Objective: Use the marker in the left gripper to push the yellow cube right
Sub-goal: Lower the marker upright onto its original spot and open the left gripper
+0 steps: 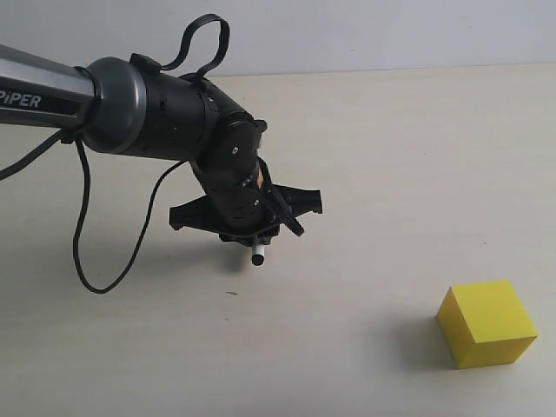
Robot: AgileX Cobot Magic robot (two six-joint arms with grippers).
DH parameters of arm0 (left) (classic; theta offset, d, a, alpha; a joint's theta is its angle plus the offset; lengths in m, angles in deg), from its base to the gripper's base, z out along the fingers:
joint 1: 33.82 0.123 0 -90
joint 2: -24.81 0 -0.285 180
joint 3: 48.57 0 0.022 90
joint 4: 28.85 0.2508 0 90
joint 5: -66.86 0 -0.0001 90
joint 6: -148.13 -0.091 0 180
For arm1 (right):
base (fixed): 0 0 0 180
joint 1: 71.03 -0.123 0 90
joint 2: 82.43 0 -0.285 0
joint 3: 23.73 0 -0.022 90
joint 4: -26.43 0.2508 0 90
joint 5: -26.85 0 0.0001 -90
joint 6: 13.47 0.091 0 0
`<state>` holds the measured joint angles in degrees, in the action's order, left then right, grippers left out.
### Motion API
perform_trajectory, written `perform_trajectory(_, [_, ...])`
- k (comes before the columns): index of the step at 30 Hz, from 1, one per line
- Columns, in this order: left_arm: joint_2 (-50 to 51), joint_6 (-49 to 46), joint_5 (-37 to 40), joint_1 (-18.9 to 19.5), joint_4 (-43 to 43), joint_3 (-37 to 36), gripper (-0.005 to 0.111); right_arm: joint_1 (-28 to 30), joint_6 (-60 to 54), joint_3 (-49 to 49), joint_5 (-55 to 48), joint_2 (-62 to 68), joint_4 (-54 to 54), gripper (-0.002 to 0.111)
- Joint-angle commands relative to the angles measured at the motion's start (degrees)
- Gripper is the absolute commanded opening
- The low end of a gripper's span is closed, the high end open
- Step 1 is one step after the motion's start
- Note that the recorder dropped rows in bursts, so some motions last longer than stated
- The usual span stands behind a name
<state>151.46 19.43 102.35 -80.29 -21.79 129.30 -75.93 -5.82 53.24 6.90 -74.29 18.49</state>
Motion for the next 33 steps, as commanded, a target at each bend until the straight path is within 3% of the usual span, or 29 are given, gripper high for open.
perform_trajectory(1, [-0.2, 0.4, -0.1, 0.1, -0.4, 0.3, 0.020, 0.2, 0.2, 0.3, 0.6, -0.4, 0.1, 0.000])
perform_trajectory(33, [-0.2, 1.4, 1.7, 0.1, -0.8, 0.3, 0.020, 0.2, 0.2, 0.3, 0.8, -0.4, 0.1, 0.000])
